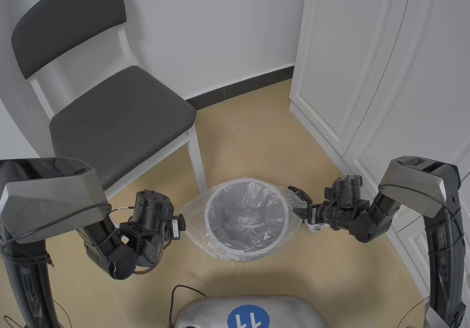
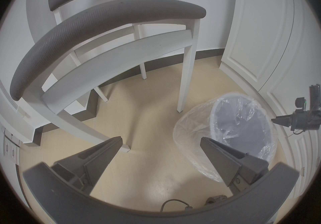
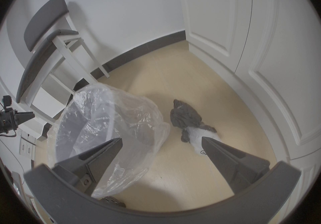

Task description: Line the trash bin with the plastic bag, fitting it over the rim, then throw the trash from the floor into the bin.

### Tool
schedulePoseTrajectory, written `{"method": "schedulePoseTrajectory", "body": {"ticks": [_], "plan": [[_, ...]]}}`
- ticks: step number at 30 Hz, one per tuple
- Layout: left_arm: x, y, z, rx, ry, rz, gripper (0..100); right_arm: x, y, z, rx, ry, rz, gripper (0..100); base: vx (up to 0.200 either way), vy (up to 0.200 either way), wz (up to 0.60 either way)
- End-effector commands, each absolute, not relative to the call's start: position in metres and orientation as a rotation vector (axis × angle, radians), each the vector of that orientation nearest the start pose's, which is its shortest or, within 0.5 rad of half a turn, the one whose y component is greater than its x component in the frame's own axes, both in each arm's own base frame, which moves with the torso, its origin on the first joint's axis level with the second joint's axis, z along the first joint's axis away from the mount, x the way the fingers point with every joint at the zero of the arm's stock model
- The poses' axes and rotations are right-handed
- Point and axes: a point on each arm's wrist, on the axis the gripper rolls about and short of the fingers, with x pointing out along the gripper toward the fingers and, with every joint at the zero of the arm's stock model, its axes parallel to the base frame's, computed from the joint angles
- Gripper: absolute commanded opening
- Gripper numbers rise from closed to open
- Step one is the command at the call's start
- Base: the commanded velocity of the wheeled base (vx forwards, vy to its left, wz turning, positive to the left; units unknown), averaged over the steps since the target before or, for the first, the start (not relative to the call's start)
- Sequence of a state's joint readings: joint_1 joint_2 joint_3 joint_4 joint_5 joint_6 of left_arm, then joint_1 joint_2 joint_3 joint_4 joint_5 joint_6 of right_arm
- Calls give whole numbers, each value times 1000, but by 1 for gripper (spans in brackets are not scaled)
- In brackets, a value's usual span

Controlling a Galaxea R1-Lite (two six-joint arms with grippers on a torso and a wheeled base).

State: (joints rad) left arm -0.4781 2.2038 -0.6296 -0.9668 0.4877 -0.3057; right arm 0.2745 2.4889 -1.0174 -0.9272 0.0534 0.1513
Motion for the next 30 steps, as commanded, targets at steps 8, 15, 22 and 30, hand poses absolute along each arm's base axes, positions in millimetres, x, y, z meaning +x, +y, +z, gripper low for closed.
{"method": "schedulePoseTrajectory", "body": {"ticks": [8,15,22,30], "plan": [[308,-142,-16,9,580,113,100,449,125,-59,96,686,314,100,0,0,0],[318,-150,-16,33,574,65,100,490,135,-74,106,688,312,100,0,0,0],[320,-153,-29,76,602,56,100,503,133,-76,118,673,301,100,0,0,0],[319,-172,-29,122,660,16,100,500,125,-75,123,685,288,100,0,0,0]]}}
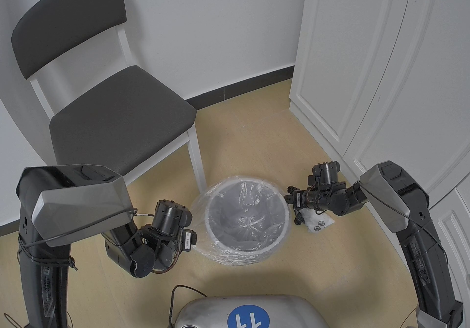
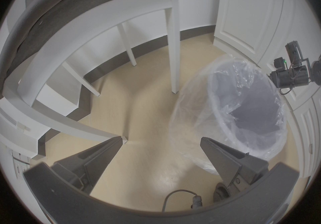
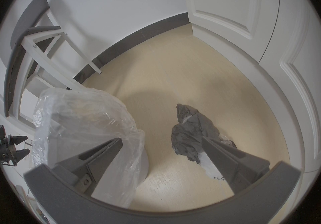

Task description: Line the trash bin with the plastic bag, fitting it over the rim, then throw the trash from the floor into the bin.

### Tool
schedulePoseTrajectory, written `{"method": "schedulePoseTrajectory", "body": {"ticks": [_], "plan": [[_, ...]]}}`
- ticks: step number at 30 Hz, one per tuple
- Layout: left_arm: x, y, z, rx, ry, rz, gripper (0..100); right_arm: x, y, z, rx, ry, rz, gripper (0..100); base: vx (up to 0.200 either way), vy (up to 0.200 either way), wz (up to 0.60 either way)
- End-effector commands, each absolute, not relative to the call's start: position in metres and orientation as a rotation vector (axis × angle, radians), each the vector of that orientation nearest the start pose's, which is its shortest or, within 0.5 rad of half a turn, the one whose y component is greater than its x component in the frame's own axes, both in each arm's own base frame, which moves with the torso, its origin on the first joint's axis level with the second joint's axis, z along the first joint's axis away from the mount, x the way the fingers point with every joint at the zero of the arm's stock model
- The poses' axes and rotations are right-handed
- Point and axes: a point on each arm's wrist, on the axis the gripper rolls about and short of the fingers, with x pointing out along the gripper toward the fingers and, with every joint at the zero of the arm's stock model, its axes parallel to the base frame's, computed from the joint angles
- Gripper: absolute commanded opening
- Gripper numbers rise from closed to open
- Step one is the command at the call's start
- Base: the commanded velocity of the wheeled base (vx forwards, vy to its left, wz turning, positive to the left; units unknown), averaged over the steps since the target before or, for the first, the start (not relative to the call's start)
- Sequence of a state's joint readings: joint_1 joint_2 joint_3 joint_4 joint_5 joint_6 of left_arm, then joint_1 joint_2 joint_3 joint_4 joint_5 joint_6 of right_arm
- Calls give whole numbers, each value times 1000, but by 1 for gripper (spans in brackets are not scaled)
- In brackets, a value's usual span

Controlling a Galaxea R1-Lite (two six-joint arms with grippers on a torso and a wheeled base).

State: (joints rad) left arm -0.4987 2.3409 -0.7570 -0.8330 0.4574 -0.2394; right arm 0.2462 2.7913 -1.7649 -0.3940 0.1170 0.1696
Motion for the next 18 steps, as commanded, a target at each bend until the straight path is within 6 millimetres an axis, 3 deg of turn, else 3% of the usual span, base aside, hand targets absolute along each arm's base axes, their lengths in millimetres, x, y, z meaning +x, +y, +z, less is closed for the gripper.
{"method": "schedulePoseTrajectory", "body": {"ticks": [1,11,18], "plan": [[318,-176,-29,125,661,6,100,499,124,-73,121,686,288,100,0,0,0],[317,-188,-29,124,668,-48,100,475,122,-57,131,687,390,100,0,0,0],[337,-189,-34,125,695,-25,100,472,121,-53,124,647,406,100,0,0,0]]}}
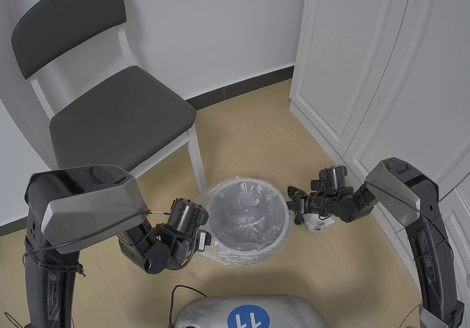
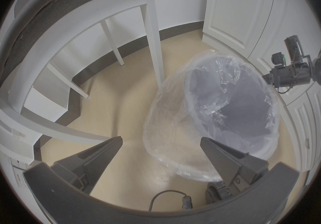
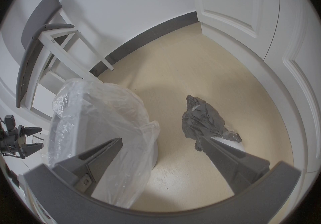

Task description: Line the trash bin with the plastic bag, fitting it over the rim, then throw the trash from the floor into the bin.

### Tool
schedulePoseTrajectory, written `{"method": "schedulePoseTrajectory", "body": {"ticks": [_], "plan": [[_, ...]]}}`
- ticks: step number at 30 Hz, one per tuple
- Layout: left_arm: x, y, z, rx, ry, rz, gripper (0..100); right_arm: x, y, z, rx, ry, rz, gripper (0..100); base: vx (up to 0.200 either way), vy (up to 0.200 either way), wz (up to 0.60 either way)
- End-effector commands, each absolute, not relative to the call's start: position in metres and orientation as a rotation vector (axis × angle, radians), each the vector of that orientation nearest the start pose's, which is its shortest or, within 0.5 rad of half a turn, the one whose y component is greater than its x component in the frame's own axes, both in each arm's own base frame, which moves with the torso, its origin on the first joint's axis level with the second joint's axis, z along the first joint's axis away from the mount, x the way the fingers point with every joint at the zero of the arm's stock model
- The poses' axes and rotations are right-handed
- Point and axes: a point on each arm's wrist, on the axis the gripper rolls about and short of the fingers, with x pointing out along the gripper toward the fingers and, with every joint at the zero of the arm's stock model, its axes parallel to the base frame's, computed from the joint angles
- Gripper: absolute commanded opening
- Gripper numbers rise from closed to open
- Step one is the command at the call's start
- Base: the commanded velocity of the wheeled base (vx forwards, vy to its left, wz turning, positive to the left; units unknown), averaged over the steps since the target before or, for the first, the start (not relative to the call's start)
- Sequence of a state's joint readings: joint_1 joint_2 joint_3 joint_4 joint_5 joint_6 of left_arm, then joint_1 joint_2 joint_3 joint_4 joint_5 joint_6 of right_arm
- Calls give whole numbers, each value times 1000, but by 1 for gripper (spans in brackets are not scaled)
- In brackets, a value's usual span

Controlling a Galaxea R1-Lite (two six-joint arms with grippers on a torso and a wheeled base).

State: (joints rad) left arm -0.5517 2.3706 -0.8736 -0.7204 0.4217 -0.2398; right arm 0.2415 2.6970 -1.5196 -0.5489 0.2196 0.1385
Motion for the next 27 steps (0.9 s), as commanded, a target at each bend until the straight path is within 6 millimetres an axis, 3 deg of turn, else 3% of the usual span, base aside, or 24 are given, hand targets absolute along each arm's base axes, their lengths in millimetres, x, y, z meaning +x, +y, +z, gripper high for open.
{"method": "schedulePoseTrajectory", "body": {"ticks": [1,10,16,27], "plan": [[337,-188,-34,125,696,-24,100,472,121,-52,124,647,406,100,0,0,0],[371,-178,-52,129,760,34,100,466,117,-21,143,616,439,100,0,0,0],[393,-173,-57,122,782,64,100,467,114,-17,146,606,433,100,0,0,0],[437,-172,-49,96,803,74,100,468,110,-13,148,598,426,100,0,0,0]]}}
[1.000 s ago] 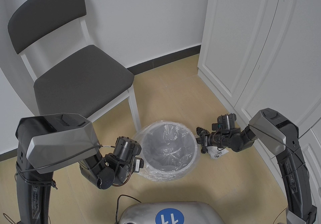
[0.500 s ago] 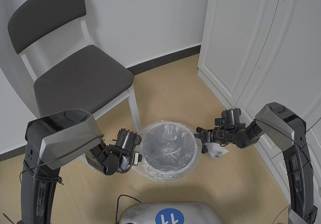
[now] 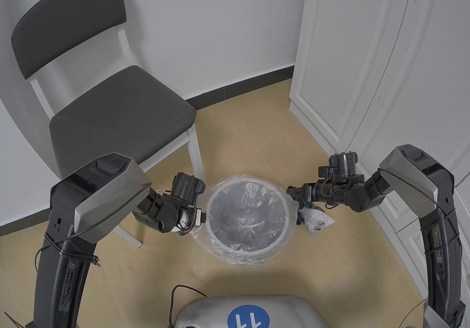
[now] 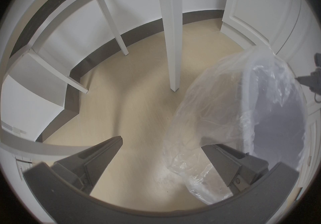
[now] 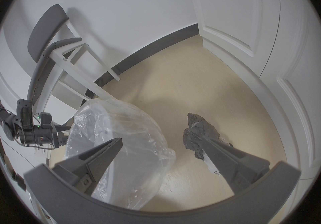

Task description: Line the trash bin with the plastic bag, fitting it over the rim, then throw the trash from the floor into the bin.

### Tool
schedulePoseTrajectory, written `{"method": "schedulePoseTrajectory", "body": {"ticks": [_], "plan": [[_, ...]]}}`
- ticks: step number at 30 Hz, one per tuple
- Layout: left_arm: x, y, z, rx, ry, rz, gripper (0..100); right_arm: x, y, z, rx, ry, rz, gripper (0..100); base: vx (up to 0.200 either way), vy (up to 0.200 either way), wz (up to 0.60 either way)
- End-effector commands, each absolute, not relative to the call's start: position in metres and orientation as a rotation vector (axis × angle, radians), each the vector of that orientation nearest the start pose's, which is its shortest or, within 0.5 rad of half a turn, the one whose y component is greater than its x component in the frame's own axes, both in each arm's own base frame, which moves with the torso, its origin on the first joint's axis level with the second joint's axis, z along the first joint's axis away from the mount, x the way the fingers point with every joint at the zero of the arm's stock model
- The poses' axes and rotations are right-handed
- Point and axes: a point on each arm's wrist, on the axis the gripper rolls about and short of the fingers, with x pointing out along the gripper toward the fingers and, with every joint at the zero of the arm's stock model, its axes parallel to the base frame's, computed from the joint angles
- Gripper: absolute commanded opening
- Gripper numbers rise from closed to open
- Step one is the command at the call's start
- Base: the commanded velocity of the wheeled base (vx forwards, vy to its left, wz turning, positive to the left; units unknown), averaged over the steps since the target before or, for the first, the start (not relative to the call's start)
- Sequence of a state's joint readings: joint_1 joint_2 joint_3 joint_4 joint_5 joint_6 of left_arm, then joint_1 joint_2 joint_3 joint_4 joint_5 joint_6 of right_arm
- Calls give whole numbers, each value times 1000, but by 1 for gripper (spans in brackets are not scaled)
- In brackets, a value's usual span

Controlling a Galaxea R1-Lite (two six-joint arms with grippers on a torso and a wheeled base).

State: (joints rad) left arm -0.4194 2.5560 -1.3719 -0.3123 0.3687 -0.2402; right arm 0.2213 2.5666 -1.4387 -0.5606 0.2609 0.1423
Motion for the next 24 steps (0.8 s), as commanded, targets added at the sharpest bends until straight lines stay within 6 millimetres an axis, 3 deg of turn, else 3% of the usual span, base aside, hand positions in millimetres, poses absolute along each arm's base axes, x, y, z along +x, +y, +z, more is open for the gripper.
{"method": "schedulePoseTrajectory", "body": {"ticks": [1,7,24], "plan": [[440,-171,-49,93,800,78,100,468,110,-13,148,596,427,100,0,0,0],[458,-165,-50,85,799,110,100,468,110,-14,146,599,427,100,0,0,0],[450,-163,-51,139,896,126,100,482,112,-58,148,645,410,100,0,0,0]]}}
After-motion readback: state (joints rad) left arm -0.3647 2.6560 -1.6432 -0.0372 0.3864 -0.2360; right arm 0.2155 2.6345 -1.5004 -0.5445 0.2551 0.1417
